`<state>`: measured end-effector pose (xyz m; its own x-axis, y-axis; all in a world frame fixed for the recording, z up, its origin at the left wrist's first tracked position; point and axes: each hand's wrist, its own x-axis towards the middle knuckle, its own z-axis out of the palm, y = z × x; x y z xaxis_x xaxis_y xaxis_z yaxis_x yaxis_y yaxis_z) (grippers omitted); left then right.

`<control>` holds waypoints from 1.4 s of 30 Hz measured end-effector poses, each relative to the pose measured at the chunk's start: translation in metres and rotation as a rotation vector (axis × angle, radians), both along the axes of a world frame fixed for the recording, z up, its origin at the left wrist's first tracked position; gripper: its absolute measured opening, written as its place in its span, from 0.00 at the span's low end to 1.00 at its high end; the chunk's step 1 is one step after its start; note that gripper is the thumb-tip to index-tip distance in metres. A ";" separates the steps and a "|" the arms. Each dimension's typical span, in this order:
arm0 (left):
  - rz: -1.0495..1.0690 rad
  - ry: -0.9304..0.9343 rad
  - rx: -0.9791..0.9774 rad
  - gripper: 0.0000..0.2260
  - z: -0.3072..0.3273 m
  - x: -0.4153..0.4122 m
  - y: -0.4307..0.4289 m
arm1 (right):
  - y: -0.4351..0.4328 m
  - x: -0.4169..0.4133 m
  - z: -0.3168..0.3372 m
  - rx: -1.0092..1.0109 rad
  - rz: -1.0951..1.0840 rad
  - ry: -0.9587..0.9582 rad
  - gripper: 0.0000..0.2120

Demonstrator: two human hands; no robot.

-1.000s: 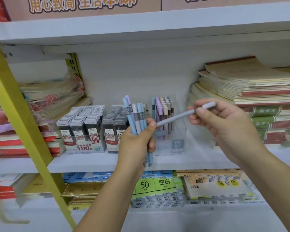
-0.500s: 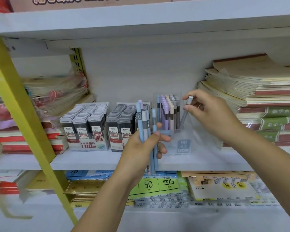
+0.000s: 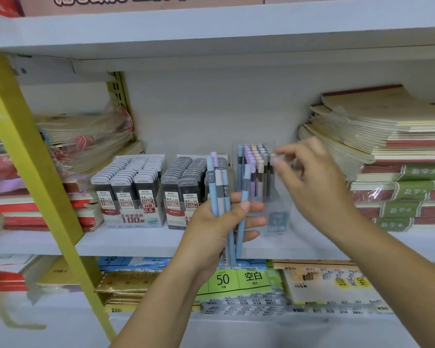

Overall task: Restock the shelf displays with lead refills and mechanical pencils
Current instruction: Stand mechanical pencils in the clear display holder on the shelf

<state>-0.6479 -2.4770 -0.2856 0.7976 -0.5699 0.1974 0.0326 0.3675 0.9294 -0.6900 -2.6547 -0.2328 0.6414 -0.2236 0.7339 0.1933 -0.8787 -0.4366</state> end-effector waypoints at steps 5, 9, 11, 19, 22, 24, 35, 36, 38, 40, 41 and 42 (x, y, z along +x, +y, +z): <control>-0.022 -0.022 0.000 0.11 0.000 -0.002 -0.001 | 0.028 -0.012 0.004 0.527 0.442 0.234 0.05; 0.050 -0.029 0.017 0.10 -0.002 0.004 0.011 | 0.017 -0.009 0.037 0.571 0.424 0.018 0.07; 0.125 -0.058 0.060 0.08 -0.003 0.007 0.018 | 0.012 -0.004 0.053 0.414 0.381 -0.095 0.11; 0.166 -0.079 0.094 0.05 -0.005 0.019 0.034 | 0.020 0.053 0.044 -0.193 0.120 0.059 0.10; 0.139 -0.026 0.068 0.04 -0.008 0.023 0.037 | 0.014 0.063 0.035 -0.271 0.071 0.079 0.09; 0.134 -0.007 0.067 0.09 -0.010 0.025 0.039 | 0.012 0.064 0.033 -0.274 0.073 0.067 0.09; 0.129 -0.070 0.093 0.05 -0.012 0.023 0.036 | 0.011 0.066 0.031 -0.231 0.113 0.058 0.10; 0.132 -0.073 0.094 0.05 -0.011 0.023 0.036 | 0.011 0.067 0.031 -0.245 0.099 0.074 0.09; 0.134 -0.062 0.091 0.06 -0.009 0.021 0.037 | 0.012 0.071 0.032 -0.280 0.039 0.108 0.03; 0.123 -0.031 0.082 0.07 -0.007 0.020 0.038 | 0.010 0.073 0.035 -0.341 -0.038 0.143 0.04; 0.114 -0.017 0.076 0.08 -0.005 0.019 0.038 | 0.010 0.073 0.038 -0.371 -0.073 0.196 0.07; 0.103 -0.007 0.069 0.09 -0.003 0.017 0.039 | 0.010 0.073 0.040 -0.402 -0.110 0.248 0.10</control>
<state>-0.6305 -2.4385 -0.2888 0.8516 -0.4974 0.1658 -0.0082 0.3035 0.9528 -0.6173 -2.6450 -0.1929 0.7965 -0.0298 0.6040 0.0226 -0.9966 -0.0791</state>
